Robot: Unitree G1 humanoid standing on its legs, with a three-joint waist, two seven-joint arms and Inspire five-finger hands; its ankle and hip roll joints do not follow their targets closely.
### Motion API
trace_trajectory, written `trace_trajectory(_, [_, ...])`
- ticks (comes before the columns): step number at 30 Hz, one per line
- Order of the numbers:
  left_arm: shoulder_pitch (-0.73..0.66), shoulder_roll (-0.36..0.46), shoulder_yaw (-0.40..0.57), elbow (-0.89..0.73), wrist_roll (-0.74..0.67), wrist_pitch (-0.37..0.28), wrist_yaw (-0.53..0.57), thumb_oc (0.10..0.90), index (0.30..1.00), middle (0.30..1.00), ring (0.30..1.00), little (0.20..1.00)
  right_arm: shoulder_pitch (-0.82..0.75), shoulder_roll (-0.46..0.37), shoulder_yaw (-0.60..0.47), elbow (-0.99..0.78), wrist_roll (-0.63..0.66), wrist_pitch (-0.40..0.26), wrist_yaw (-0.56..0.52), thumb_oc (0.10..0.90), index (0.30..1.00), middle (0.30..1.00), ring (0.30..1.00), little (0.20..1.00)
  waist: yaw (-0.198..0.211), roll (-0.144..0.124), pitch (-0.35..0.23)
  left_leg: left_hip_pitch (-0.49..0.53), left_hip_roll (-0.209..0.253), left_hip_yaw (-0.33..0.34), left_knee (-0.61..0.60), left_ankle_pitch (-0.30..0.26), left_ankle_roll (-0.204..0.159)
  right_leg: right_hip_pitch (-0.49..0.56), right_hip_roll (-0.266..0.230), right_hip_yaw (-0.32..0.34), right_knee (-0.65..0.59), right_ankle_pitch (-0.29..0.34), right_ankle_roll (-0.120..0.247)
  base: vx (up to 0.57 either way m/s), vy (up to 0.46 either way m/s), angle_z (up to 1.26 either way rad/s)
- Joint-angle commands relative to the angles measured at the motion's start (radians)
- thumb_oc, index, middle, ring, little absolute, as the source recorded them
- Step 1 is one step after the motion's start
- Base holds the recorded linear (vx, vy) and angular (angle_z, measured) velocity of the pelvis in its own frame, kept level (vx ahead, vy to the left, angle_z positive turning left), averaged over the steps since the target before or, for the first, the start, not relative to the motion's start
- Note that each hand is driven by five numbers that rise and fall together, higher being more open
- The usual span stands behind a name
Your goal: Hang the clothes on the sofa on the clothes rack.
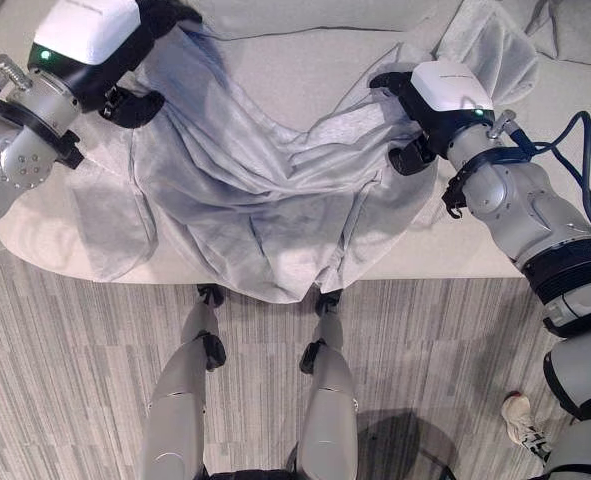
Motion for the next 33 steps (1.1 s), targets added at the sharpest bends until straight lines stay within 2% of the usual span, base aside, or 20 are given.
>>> trace_trajectory(1, [-0.075, -0.023, 0.125, -0.087, -0.085, -0.029, 0.054, 0.800, 0.900, 0.900, 0.900, 0.900, -0.109, -0.159, -0.049, -0.060, 0.008, 0.003, -0.067, 0.800, 0.900, 0.900, 0.900, 0.900, -0.006, 0.002, -0.011, 0.004, 0.126, -0.037, 0.199, -0.178, -0.162, 0.022, -0.084, 0.035, 0.040, -0.018, 0.088, 0.00, 0.000, 0.00])
trace_trajectory(8, [-0.090, -0.025, 0.065, -0.036, -0.067, -0.024, 0.017, 0.800, 0.900, 0.900, 0.900, 0.900, -0.136, -0.141, -0.009, -0.034, -0.016, 0.018, -0.041, 0.800, 0.900, 0.900, 0.900, 0.900, -0.004, 0.005, -0.011, -0.005, 0.126, -0.039, 0.200, -0.175, -0.162, 0.010, -0.083, 0.039, 0.041, -0.016, 0.088, 0.00, 0.000, 0.00])
trace_trajectory(13, [-0.110, -0.033, -0.015, 0.082, -0.007, -0.011, -0.001, 0.800, 0.900, 0.900, 0.900, 0.900, -0.227, -0.096, 0.062, 0.023, -0.048, 0.031, -0.053, 0.800, 0.900, 0.900, 0.900, 0.900, -0.005, 0.008, -0.011, -0.009, 0.127, -0.036, 0.196, -0.170, -0.162, 0.000, -0.081, 0.043, 0.042, -0.013, 0.088, 0.00, 0.000, 0.00])
trace_trajectory(16, [-0.153, -0.066, -0.081, 0.196, 0.050, 0.008, 0.015, 0.800, 0.900, 0.900, 0.900, 0.900, -0.301, -0.045, 0.115, 0.041, -0.051, 0.036, -0.060, 0.800, 0.900, 0.900, 0.900, 0.900, -0.012, 0.000, -0.011, -0.015, 0.128, -0.037, 0.191, -0.165, -0.163, -0.011, -0.079, 0.048, 0.044, -0.012, 0.088, 0.00, 0.000, 0.00])
trace_trajectory(23, [-0.194, -0.118, -0.108, 0.284, 0.066, 0.024, 0.027, 0.800, 0.900, 0.900, 0.900, 0.900, -0.371, -0.028, 0.177, -0.018, -0.034, 0.028, -0.043, 0.800, 0.900, 0.900, 0.900, 0.900, -0.026, -0.027, -0.011, -0.050, 0.139, -0.047, 0.204, -0.165, -0.162, -0.039, -0.072, 0.052, 0.048, -0.012, 0.088, 0.00, 0.000, 0.00])
trace_trajectory(30, [-0.180, -0.126, -0.090, 0.271, 0.076, 0.029, 0.020, 0.800, 0.900, 0.900, 0.900, 0.900, -0.301, -0.063, 0.148, -0.117, -0.027, 0.021, -0.005, 0.800, 0.900, 0.900, 0.900, 0.900, -0.037, -0.039, -0.011, -0.057, 0.143, -0.051, 0.207, -0.169, -0.162, -0.046, -0.073, 0.054, 0.054, -0.015, 0.088, 0.00, 0.000, 0.01])
trace_trajectory(31, [-0.178, -0.128, -0.090, 0.271, 0.080, 0.030, 0.018, 0.800, 0.900, 0.900, 0.900, 0.900, -0.284, -0.069, 0.139, -0.136, -0.029, 0.021, 0.001, 0.648, 0.672, 0.672, 0.672, 0.672, -0.039, -0.041, -0.011, -0.056, 0.144, -0.051, 0.207, -0.170, -0.162, -0.046, -0.072, 0.054, 0.054, -0.016, 0.088, 0.00, 0.000, 0.00])
trace_trajectory(32, [-0.172, -0.126, -0.085, 0.266, 0.082, 0.031, 0.018, 0.800, 0.900, 0.900, 0.900, 0.900, -0.273, -0.073, 0.132, -0.153, -0.033, 0.022, 0.005, 0.400, 0.300, 0.300, 0.300, 0.300, -0.039, -0.041, -0.011, -0.056, 0.143, -0.050, 0.208, -0.171, -0.161, -0.046, -0.072, 0.055, 0.055, -0.017, 0.088, 0.00, 0.000, 0.00])
trace_trajectory(33, [-0.172, -0.126, -0.086, 0.265, 0.083, 0.031, 0.017, 0.621, 0.632, 0.632, 0.632, 0.632, -0.268, -0.075, 0.127, -0.156, -0.034, 0.023, 0.005, 0.400, 0.300, 0.300, 0.300, 0.300, -0.038, -0.042, -0.011, -0.055, 0.143, -0.050, 0.208, -0.172, -0.161, -0.046, -0.072, 0.056, 0.055, -0.017, 0.088, 0.00, 0.000, 0.00])
